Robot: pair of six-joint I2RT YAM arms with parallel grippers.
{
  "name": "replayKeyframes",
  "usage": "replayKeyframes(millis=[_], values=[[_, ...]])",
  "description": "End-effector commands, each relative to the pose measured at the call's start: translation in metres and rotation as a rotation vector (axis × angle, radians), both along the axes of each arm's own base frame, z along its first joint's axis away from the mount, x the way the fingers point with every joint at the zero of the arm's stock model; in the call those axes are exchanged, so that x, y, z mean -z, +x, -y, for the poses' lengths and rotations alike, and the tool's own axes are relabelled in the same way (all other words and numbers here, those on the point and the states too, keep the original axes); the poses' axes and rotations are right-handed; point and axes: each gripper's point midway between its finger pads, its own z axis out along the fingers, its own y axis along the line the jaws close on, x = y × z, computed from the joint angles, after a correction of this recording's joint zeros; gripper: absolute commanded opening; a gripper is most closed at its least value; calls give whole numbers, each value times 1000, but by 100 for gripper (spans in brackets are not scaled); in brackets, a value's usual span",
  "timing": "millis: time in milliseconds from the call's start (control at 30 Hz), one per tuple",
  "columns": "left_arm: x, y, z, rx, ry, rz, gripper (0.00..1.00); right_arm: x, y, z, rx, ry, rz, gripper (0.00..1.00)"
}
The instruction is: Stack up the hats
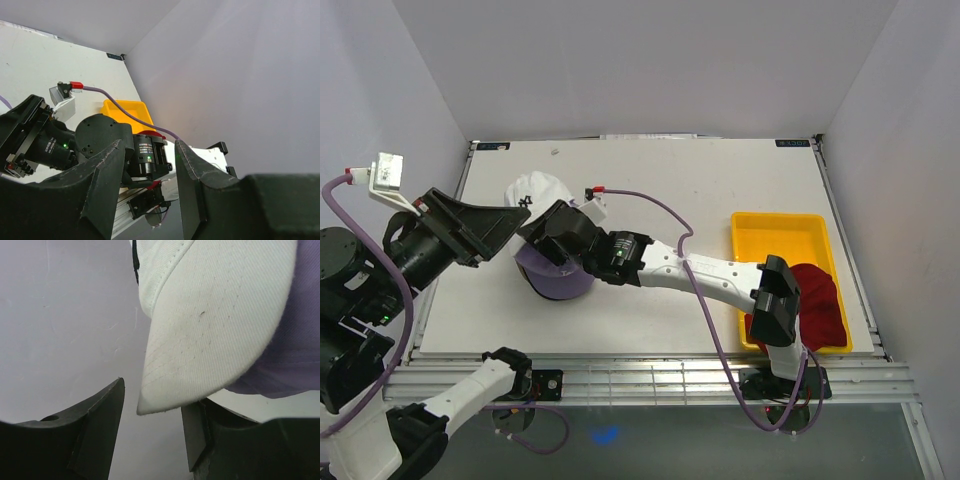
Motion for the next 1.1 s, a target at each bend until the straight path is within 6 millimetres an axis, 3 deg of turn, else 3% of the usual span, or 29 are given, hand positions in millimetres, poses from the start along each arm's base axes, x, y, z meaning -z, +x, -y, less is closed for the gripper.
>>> replayKeyframes(millis=[0, 133, 267, 533, 800, 1067], values=[[0, -2, 2, 15, 5, 13, 55, -19, 7, 3, 59, 36, 18, 54], [2, -2, 2, 16, 4, 11, 55, -15, 8, 5, 71, 30, 14, 52], [3, -3, 1, 15, 2, 12, 55, -12, 11, 6, 85, 26, 8, 40], [6, -2, 1, 15, 5, 6, 55, -8, 13, 2, 77, 22, 1, 33], [8, -3, 0, 10, 6, 7, 55, -4, 13, 2, 62, 25, -3, 8], [9, -2, -2, -2, 9, 7, 55, -38, 15, -1, -9, 141, 92, 8]])
